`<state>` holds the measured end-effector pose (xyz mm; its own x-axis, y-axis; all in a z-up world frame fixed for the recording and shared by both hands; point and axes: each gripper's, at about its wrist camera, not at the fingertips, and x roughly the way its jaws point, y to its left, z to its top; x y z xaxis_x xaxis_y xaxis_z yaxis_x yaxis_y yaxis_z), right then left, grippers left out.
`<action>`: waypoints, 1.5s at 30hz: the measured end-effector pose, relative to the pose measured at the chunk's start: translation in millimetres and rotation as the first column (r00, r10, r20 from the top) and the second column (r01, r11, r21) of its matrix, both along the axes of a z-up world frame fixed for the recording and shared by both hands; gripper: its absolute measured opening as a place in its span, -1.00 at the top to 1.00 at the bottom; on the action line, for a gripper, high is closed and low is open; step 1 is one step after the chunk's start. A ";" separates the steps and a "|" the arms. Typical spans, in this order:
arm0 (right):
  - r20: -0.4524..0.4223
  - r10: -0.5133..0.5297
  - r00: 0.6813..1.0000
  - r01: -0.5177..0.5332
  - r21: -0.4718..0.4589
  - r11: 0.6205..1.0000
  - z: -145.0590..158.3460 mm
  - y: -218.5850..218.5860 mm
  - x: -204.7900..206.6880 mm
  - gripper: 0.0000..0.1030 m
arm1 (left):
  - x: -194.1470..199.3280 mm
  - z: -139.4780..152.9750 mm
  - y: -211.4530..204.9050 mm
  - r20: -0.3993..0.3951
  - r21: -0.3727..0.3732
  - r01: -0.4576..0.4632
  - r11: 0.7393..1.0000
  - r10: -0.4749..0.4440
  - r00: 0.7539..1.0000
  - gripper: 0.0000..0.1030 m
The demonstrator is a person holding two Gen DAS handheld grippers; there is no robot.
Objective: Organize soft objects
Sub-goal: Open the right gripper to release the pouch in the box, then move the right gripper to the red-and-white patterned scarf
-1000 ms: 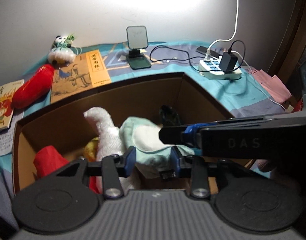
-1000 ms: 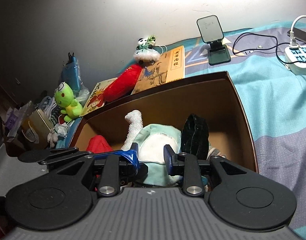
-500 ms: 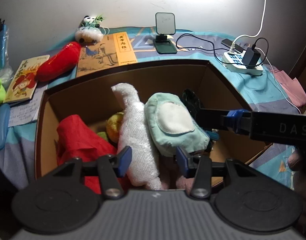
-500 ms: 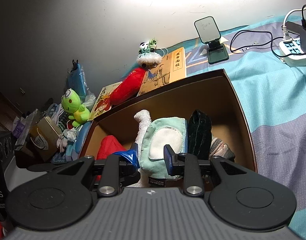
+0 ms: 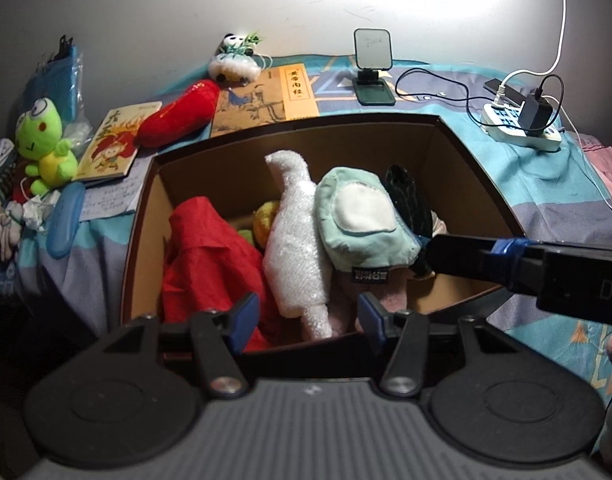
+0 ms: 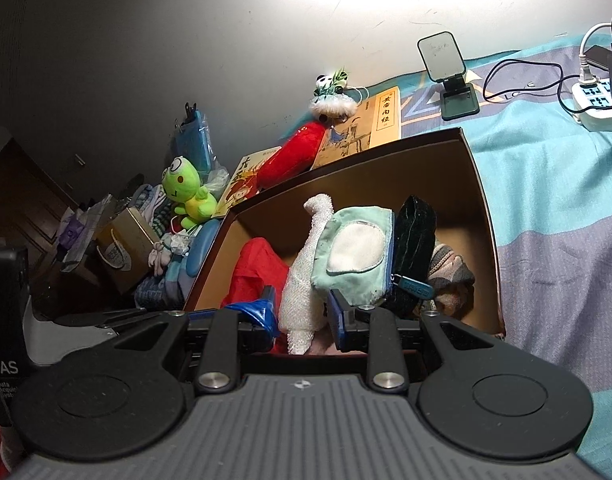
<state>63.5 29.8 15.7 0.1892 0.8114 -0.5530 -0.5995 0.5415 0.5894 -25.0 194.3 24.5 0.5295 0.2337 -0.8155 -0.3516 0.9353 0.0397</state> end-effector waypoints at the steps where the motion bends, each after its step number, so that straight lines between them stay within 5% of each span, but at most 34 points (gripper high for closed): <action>1: -0.004 0.007 1.000 -0.007 0.001 1.000 -0.1 -2.9 -1.1 0.79 | -1.7 0.0 -4.3 -0.005 0.011 -0.009 1.000 0.009 1.000 -0.05; 27: -0.076 0.100 0.992 -0.107 -0.086 0.991 -29.3 -95.7 -14.8 0.79 | -5.8 -37.8 -113.1 -0.136 0.044 -0.035 0.998 0.041 0.990 -0.10; 45: -0.105 -0.033 0.994 0.016 -0.156 0.988 -47.9 -189.9 -1.8 0.79 | 28.2 -64.1 -202.2 -0.202 -0.020 0.163 0.986 -0.164 0.966 -0.12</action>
